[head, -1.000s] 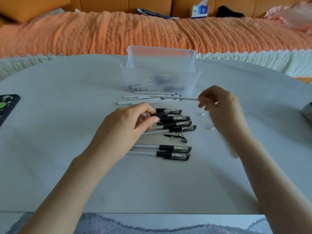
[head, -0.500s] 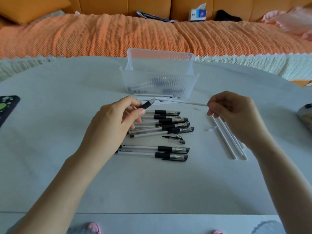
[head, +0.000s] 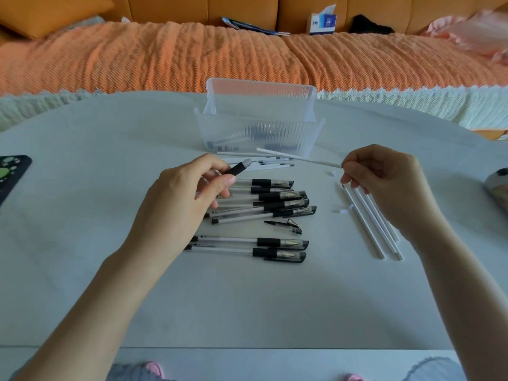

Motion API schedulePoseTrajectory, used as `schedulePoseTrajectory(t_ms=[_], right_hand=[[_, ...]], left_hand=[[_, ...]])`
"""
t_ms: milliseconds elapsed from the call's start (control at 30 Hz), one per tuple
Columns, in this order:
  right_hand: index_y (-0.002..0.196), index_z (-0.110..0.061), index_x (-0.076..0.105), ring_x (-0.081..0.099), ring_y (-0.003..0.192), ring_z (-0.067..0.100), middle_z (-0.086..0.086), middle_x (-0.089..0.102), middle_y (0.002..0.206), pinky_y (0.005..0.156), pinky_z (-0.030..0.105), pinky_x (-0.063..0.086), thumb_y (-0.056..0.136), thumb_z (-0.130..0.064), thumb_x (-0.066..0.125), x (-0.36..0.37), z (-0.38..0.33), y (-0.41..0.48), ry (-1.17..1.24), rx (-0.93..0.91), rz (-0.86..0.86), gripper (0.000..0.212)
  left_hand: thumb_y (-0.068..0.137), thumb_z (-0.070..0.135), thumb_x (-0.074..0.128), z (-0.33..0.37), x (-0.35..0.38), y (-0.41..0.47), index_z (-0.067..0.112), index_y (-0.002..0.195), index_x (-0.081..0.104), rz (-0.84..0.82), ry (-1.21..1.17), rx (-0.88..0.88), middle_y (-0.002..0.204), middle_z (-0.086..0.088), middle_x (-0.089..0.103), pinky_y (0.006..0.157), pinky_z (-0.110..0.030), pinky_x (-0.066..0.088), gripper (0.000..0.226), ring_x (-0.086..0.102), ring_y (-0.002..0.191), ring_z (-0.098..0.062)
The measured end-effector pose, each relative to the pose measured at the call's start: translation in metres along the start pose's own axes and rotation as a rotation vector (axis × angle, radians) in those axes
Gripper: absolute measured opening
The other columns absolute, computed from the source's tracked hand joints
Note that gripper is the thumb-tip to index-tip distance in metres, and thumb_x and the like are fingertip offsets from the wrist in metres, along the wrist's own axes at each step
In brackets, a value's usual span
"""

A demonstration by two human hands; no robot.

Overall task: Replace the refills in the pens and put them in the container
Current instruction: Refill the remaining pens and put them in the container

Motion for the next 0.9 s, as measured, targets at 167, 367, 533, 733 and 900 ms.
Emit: schedulePoseTrajectory(t_ms=[167, 367, 533, 733, 900], right_hand=[[0.076, -0.015, 0.062, 0.053, 0.053, 0.001, -0.011, 0.064, 0.055, 0.054, 0.007, 0.039, 0.086, 0.002, 0.058, 0.0029, 0.0008, -0.0008, -0.022, 0.005, -0.035, 0.021], [0.077, -0.014, 0.063, 0.053, 0.054, 0.001, -0.012, 0.064, 0.056, 0.055, 0.006, 0.039, 0.085, 0.001, 0.059, 0.0021, 0.0004, -0.0004, -0.059, 0.008, -0.043, 0.018], [0.076, -0.015, 0.064, 0.053, 0.052, -0.001, -0.013, 0.062, 0.053, 0.056, 0.005, 0.039, 0.085, 0.001, 0.059, 0.0055, -0.0006, -0.0015, -0.101, -0.001, -0.059, 0.019], [0.074, -0.019, 0.062, 0.053, 0.052, 0.002, -0.012, 0.064, 0.056, 0.054, 0.008, 0.039, 0.086, 0.003, 0.057, -0.0017, -0.002, 0.0009, -0.043, -0.013, -0.009, 0.025], [0.074, -0.02, 0.061, 0.053, 0.052, 0.002, -0.011, 0.064, 0.056, 0.055, 0.008, 0.039, 0.086, 0.003, 0.057, -0.0004, -0.0016, 0.0005, -0.038, -0.013, -0.023, 0.026]], left_hand=[[0.089, 0.025, 0.061, 0.0005, 0.0003, -0.0001, 0.027, 0.085, 0.059, 0.003, -0.003, 0.007, 0.074, 0.016, 0.064, 0.064, -0.036, 0.052, 0.006, 0.06, 0.059, -0.008], [0.088, 0.031, 0.06, 0.0016, -0.0007, -0.0003, 0.028, 0.086, 0.06, 0.002, 0.005, 0.02, 0.075, 0.017, 0.064, 0.064, -0.037, 0.052, 0.004, 0.061, 0.06, -0.008], [0.085, 0.036, 0.059, 0.0021, 0.0001, -0.0007, 0.029, 0.087, 0.06, -0.003, 0.04, 0.032, 0.078, 0.019, 0.064, 0.066, -0.035, 0.052, 0.008, 0.061, 0.061, -0.006], [0.087, 0.032, 0.06, 0.0002, -0.0002, -0.0011, 0.029, 0.086, 0.06, 0.001, 0.029, 0.028, 0.076, 0.018, 0.064, 0.067, -0.036, 0.052, 0.003, 0.061, 0.06, -0.006], [0.089, 0.028, 0.061, -0.0002, -0.0001, -0.0007, 0.028, 0.086, 0.06, 0.0, 0.014, 0.018, 0.076, 0.017, 0.064, 0.068, -0.038, 0.053, 0.002, 0.061, 0.06, -0.006]])
Point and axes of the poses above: each hand's wrist, its own y-axis towards the middle knuckle, its own x-axis out of the palm, z = x × y, the point moved 5 cm from there along y, towards the middle knuckle
